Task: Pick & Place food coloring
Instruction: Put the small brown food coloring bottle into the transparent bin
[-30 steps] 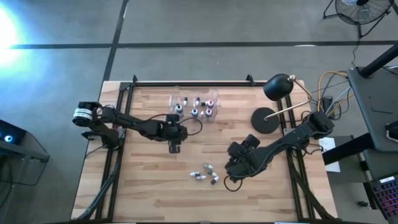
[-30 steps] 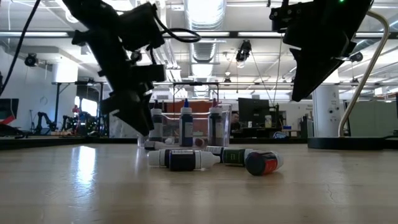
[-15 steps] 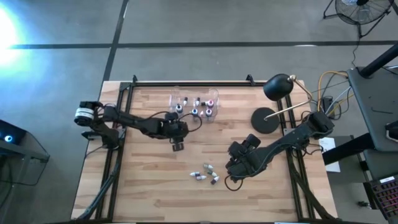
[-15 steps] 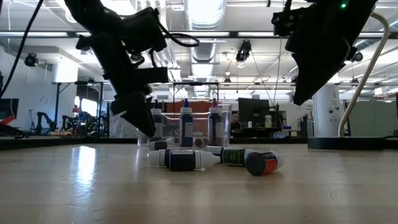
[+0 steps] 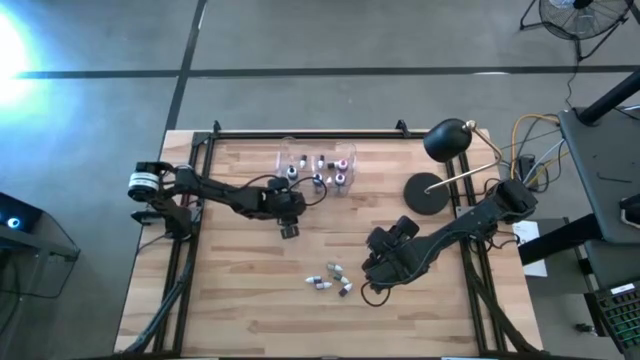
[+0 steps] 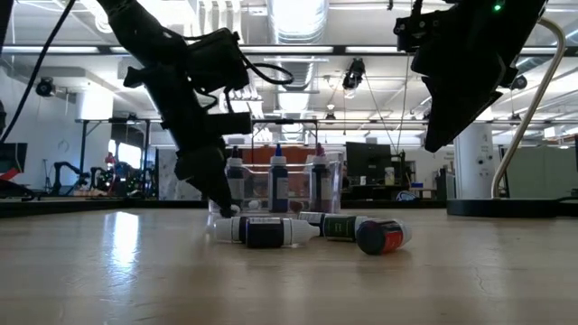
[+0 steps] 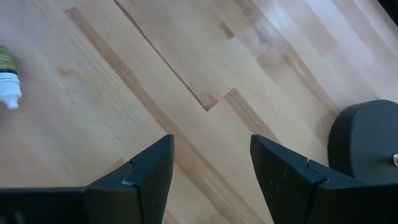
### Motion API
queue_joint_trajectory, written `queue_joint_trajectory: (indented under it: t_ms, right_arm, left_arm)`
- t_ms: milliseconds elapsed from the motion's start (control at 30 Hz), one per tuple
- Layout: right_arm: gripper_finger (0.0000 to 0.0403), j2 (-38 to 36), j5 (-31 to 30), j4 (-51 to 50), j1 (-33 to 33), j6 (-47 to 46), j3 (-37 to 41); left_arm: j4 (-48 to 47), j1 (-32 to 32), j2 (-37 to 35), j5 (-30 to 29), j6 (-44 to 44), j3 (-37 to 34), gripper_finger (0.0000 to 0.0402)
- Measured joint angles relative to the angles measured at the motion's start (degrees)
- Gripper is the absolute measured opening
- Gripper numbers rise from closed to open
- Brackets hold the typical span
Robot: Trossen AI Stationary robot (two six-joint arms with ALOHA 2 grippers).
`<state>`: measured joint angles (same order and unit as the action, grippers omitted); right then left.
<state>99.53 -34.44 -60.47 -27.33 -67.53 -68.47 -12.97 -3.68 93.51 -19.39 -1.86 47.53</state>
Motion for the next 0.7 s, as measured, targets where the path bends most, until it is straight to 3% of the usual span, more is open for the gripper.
queue_joint_trajectory:
  t_ms: [300, 567, 700]
  right_arm:
    - [0.0206, 0.00, 0.20, -0.02, 0.00, -0.02, 0.00]
    - [0.0206, 0.00, 0.22, -0.01, 0.00, -1.46, 0.00]
    - [0.0206, 0.00, 0.12, -0.02, 0.00, -2.14, 0.00]
  left_arm:
    - [0.69, -1.29, 0.01, 0.75, -5.83, 0.46, 0.0163]
    - [-7.01, -1.74, 0.01, 1.88, -33.40, 0.74, 0.0163]
    - [-6.18, -1.48, -0.01, 3.31, -40.01, 1.09, 0.0163]
